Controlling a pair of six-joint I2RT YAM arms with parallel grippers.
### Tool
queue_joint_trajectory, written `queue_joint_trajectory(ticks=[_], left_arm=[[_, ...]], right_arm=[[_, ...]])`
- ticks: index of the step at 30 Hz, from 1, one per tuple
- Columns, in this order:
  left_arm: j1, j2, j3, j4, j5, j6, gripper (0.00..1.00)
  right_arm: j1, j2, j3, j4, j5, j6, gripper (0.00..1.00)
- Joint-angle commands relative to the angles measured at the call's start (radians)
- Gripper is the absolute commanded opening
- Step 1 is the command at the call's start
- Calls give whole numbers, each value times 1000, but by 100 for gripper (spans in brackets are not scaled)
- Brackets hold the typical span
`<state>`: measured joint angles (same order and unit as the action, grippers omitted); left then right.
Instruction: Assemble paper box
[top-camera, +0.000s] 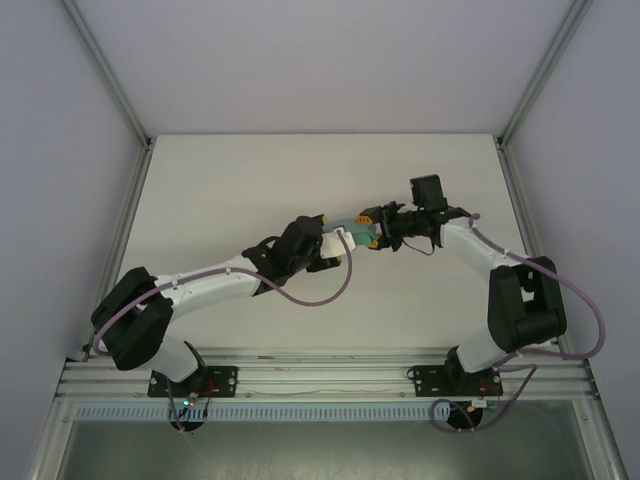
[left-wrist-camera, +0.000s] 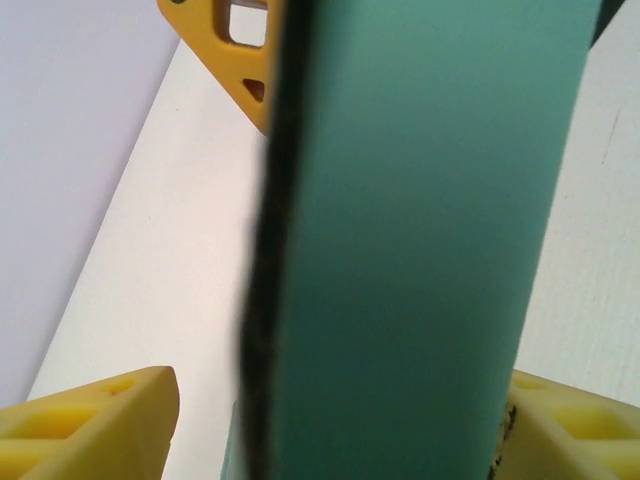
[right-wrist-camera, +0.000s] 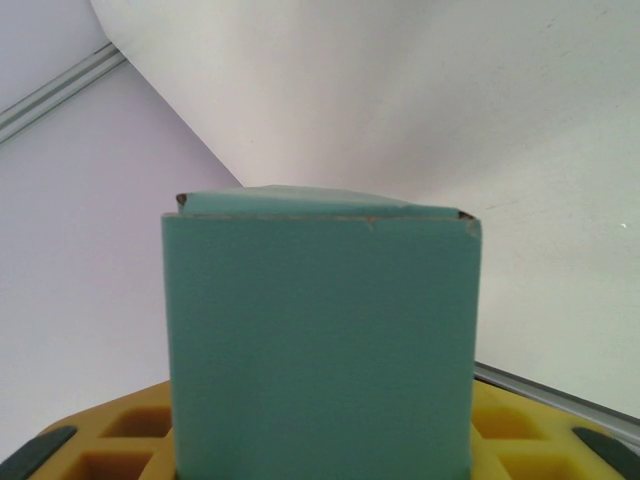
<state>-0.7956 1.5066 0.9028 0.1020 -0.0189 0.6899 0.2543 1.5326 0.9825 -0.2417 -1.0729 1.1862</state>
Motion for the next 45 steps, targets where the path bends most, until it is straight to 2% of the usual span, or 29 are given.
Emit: queue_joint_trajectory(ticks=[1, 5, 9, 12, 14, 15, 18, 21, 24, 27, 32, 33, 34, 38, 40, 43, 45], left_arm=[[8, 27, 33, 35, -21, 10, 69], [8, 24, 42, 13, -19, 11, 65], [9, 11, 45, -6, -20, 16, 53], [9, 2, 52, -40, -15, 23, 50], [8, -3, 63, -68, -11, 22, 47], [9, -5, 66, -79, -4, 24, 45], [9, -12, 73, -100, 6, 29, 42], [11, -17, 82, -146, 13, 38, 40], [13, -21, 99, -208, 17, 42, 38], [25, -33, 114, -284, 60, 37, 38], [43, -22, 145, -512, 206, 96, 42], [49, -11, 154, -559, 231, 113, 43], [54, 3, 167, -599, 246, 120, 43], [93, 52, 217, -706, 342, 120, 43], [106, 74, 237, -732, 370, 118, 43], [109, 110, 265, -755, 364, 119, 44], [109, 135, 282, -765, 351, 120, 45]], right_arm=[[12, 4, -8, 29, -110, 15, 41], [13, 18, -8, 26, -125, 13, 42], [12, 24, -4, 19, -127, 8, 46], [12, 21, -1, 12, -125, -2, 49], [13, 18, 1, 8, -123, -6, 56], [12, 18, 3, 7, -125, -9, 56], [13, 18, 12, -8, -117, -29, 56], [12, 10, 24, -45, -84, -69, 63], [2, -16, 37, -97, -11, -136, 76], [-25, -73, 61, -185, 146, -270, 83], [-61, -236, 51, -220, 509, -458, 90], [-61, -272, 43, -207, 588, -513, 92], [-61, -305, 32, -199, 660, -572, 100], [-62, -410, -4, -188, 870, -769, 100], [-62, -472, -51, -135, 899, -872, 100], [-62, -550, -130, -47, 828, -985, 100], [-62, -577, -147, -50, 755, -1037, 100]])
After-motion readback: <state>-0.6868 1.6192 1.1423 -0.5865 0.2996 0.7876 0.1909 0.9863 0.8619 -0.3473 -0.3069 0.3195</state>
